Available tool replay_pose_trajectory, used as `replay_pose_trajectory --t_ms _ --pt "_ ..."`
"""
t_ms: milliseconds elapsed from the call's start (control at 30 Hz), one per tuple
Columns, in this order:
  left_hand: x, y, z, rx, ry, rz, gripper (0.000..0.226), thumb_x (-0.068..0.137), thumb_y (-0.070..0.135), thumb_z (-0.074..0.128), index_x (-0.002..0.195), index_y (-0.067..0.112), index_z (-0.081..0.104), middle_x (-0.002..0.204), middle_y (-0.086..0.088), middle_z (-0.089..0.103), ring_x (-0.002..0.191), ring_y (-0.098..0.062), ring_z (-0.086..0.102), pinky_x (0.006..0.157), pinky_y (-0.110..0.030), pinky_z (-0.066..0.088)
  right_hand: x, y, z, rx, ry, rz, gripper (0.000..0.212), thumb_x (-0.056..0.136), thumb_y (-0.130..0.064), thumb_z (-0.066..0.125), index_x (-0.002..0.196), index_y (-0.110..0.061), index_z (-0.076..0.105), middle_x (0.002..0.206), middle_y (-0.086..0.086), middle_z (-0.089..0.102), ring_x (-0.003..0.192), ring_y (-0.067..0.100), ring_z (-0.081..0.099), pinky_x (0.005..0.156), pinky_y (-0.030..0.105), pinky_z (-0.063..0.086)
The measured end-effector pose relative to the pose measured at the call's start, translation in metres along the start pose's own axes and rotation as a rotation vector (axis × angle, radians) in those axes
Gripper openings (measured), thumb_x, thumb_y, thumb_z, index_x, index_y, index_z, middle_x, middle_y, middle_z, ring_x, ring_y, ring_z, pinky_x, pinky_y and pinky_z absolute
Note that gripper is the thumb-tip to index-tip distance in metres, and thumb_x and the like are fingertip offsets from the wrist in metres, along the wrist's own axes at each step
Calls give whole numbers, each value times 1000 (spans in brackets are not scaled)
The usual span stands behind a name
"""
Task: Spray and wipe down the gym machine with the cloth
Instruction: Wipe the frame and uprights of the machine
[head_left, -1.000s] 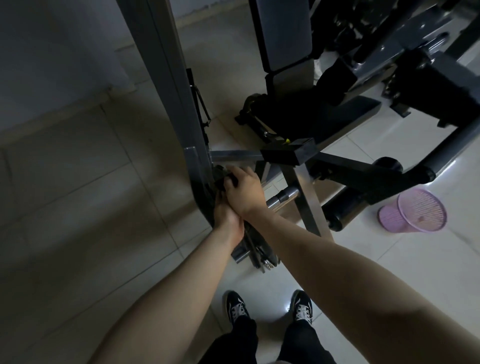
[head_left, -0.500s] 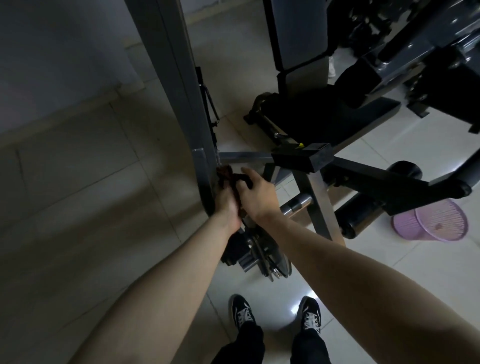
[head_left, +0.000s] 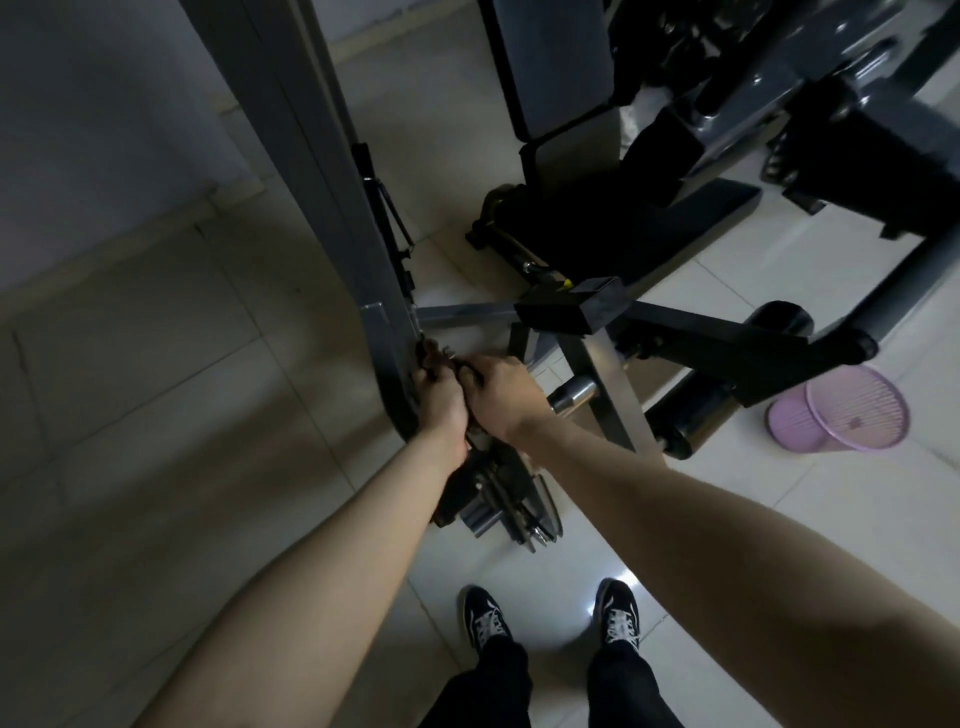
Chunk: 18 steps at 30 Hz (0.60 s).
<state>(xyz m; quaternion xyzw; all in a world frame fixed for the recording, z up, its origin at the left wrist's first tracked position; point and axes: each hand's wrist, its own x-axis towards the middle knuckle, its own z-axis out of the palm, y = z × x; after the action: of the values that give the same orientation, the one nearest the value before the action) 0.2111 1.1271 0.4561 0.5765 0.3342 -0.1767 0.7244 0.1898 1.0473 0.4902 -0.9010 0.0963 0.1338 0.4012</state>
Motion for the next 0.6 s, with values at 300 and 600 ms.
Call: replay_pose_trajectory --t_ms 300,600 --pt "-32 -36 -3 9 9 1 31 108 38 36 132 27 52 126 -13 64 109 -26 62 105 -46 48 -44 32 -12 256 -54 31 41 103 -47 46 138 -27 51 118 -1 64 99 12 61 77 20 45" --pt "-103 -129 2 190 -14 113 32 109 17 39 141 11 43 122 -5 59 90 3 59 62 -3 45 -70 52 -15 394 -137 95 34 108 -40 38 121 -21 64 104 -4 61 98 12 55 80 24 40"
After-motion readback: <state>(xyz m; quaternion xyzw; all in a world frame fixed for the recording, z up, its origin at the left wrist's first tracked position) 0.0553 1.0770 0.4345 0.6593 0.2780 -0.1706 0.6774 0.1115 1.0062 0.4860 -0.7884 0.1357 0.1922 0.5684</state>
